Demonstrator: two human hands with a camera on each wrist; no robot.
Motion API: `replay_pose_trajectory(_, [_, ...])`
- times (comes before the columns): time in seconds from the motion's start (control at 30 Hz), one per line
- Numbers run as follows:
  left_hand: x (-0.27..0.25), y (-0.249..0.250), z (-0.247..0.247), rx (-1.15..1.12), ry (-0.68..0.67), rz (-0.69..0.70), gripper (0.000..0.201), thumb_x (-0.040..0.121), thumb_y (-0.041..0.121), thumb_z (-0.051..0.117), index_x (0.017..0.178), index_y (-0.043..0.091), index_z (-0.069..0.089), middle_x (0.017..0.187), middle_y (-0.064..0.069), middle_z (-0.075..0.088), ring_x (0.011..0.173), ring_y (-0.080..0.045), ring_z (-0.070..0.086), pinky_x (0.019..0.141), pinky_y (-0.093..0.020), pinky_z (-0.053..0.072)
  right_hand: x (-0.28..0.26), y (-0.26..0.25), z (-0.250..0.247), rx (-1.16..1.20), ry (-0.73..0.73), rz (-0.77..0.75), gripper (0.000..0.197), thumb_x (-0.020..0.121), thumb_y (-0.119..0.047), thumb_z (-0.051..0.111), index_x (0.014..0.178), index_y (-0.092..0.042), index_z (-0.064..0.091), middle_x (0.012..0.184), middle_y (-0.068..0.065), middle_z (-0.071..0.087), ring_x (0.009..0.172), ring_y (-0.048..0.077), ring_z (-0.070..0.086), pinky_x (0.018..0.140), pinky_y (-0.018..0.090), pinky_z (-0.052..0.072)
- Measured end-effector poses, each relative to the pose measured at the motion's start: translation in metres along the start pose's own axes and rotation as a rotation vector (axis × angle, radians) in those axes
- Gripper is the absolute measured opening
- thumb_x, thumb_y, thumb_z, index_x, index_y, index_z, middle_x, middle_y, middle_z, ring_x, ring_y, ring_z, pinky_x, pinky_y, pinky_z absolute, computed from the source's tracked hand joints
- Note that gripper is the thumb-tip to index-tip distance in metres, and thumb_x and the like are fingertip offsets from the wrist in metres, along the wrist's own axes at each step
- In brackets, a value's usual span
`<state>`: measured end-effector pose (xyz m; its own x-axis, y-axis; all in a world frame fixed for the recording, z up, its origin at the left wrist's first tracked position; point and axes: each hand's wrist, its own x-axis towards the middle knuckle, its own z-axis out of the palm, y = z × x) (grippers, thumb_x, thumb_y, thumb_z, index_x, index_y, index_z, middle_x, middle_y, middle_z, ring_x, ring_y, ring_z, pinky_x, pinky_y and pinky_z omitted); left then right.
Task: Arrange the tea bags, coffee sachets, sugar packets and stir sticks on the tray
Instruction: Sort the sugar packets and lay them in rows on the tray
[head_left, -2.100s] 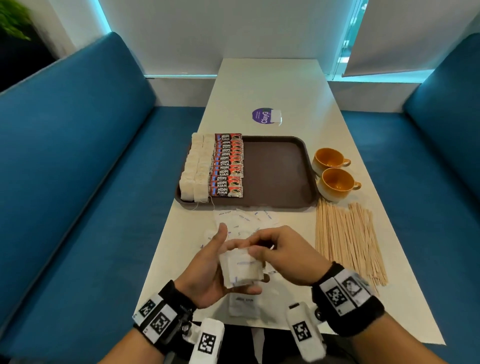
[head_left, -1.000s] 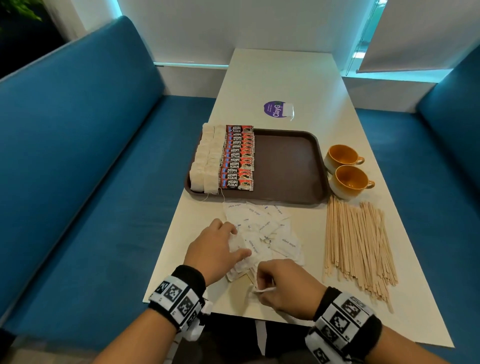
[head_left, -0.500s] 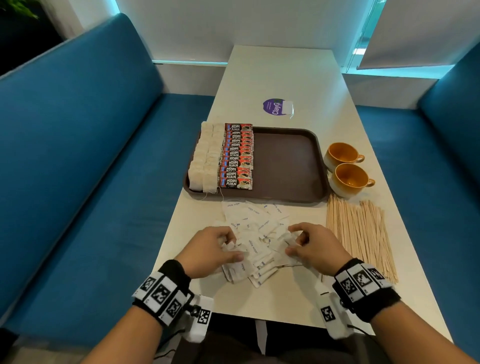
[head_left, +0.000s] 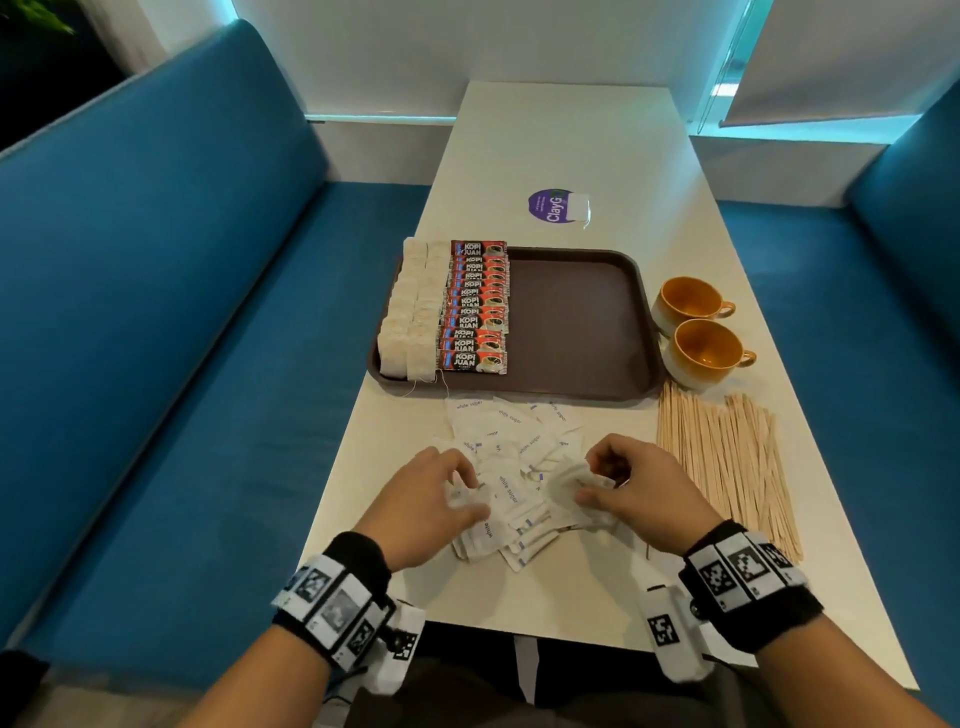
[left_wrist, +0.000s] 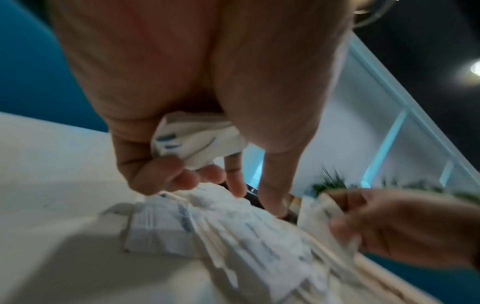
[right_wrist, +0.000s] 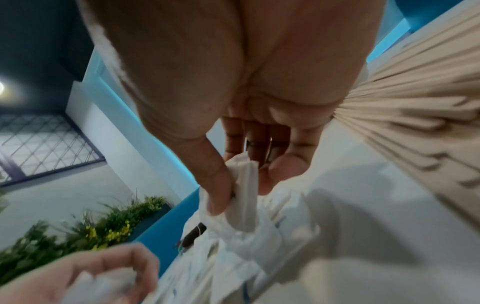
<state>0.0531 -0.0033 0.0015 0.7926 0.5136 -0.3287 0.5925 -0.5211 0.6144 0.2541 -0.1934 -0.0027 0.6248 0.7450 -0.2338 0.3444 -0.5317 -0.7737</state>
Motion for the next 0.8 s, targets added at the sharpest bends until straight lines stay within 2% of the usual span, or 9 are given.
replay_pose_trajectory(0.07, [0.002, 0.005, 0.013, 0.211, -0.03, -0.012, 0.043, 0.075, 0.057, 0.079, 0.104, 0.038, 0.054, 0.109, 0.015, 0.049, 0.098, -0.011, 0.054, 0.086, -0.033, 0.05, 0.0, -0.002, -0.01, 0.056, -0.013, 0.013, 0.03, 0.075, -0.016, 0.089, 0.096, -0.024, 0.069, 0.083, 0.0, 0.074, 0.077, 0.012, 0.069, 0.072, 0.025, 0.057])
replay_pose_trajectory(0.13, [0.004, 0.007, 0.022, 0.311, -0.005, -0.015, 0.052, 0.072, 0.061, 0.08, 0.109, 0.036, 0.051, 0.112, 0.014, 0.047, 0.101, -0.013, 0.051, 0.085, -0.034, 0.051, -0.001, -0.003, -0.023, 0.07, -0.039, 0.02, 0.035, 0.075, -0.015, 0.089, 0.102, -0.027, 0.07, 0.08, -0.004, 0.074, 0.074, 0.006, 0.069, 0.068, 0.018, 0.052])
replay_pose_trajectory(0.2, [0.006, 0.007, 0.025, 0.294, 0.019, -0.024, 0.055, 0.071, 0.06, 0.082, 0.109, 0.035, 0.051, 0.114, 0.013, 0.048, 0.103, -0.014, 0.052, 0.085, -0.034, 0.051, -0.003, -0.005, -0.035, 0.033, -0.094, 0.02, 0.038, 0.075, -0.016, 0.089, 0.104, -0.031, 0.07, 0.077, -0.004, 0.073, 0.073, 0.005, 0.067, 0.068, 0.014, 0.047])
replay_pose_trajectory(0.33, [0.008, 0.008, 0.023, 0.261, 0.017, -0.045, 0.058, 0.067, 0.057, 0.086, 0.109, 0.036, 0.052, 0.115, 0.015, 0.046, 0.103, -0.013, 0.054, 0.086, -0.035, 0.052, -0.009, -0.006, -0.032, -0.104, -0.295, 0.028, 0.049, 0.075, -0.022, 0.089, 0.115, -0.039, 0.067, 0.084, -0.001, 0.072, 0.08, 0.01, 0.066, 0.078, 0.025, 0.054])
replay_pose_trajectory(0.43, [0.009, 0.009, 0.019, 0.255, 0.011, -0.049, 0.056, 0.065, 0.056, 0.087, 0.106, 0.036, 0.054, 0.112, 0.016, 0.046, 0.1, -0.012, 0.055, 0.085, -0.034, 0.052, -0.005, -0.006, -0.015, -0.283, -0.311, -0.028, 0.061, 0.078, -0.024, 0.087, 0.128, -0.045, 0.059, 0.09, -0.007, 0.065, 0.083, 0.007, 0.06, 0.079, 0.02, 0.049])
replay_pose_trajectory(0.53, [0.009, 0.01, 0.016, 0.205, -0.007, -0.057, 0.046, 0.068, 0.048, 0.089, 0.092, 0.036, 0.052, 0.107, 0.016, 0.049, 0.093, -0.013, 0.056, 0.081, -0.033, 0.051, 0.002, -0.008, -0.002, -0.382, -0.321, -0.039, 0.068, 0.082, -0.019, 0.081, 0.139, -0.043, 0.052, 0.095, -0.013, 0.061, 0.087, 0.005, 0.058, 0.08, 0.019, 0.047])
replay_pose_trajectory(0.67, [0.009, 0.005, 0.008, 0.067, -0.018, -0.068, 0.037, 0.073, 0.038, 0.087, 0.08, 0.031, 0.052, 0.099, 0.01, 0.061, 0.089, -0.016, 0.059, 0.08, -0.035, 0.052, 0.007, -0.01, 0.004, -0.448, -0.299, -0.016, 0.057, 0.08, -0.018, 0.079, 0.129, -0.039, 0.057, 0.106, -0.011, 0.061, 0.096, 0.008, 0.059, 0.088, 0.028, 0.054])
replay_pose_trajectory(0.73, [0.009, 0.001, 0.001, -0.027, -0.042, -0.064, 0.03, 0.074, 0.037, 0.087, 0.08, 0.032, 0.058, 0.099, 0.01, 0.065, 0.093, -0.014, 0.06, 0.08, -0.032, 0.05, 0.007, -0.011, 0.005, -0.456, -0.272, -0.033, 0.047, 0.077, -0.021, 0.082, 0.116, -0.037, 0.061, 0.105, -0.014, 0.058, 0.095, 0.005, 0.056, 0.085, 0.025, 0.052])
replay_pose_trajectory(0.8, [0.01, -0.003, -0.007, -0.11, -0.062, -0.041, 0.024, 0.074, 0.036, 0.089, 0.084, 0.031, 0.067, 0.102, 0.011, 0.07, 0.1, -0.01, 0.063, 0.088, -0.032, 0.051, 0.006, -0.01, 0.005, -0.452, -0.228, -0.057, 0.041, 0.073, -0.026, 0.085, 0.104, -0.037, 0.062, 0.102, -0.015, 0.051, 0.089, 0.003, 0.053, 0.077, 0.02, 0.047])
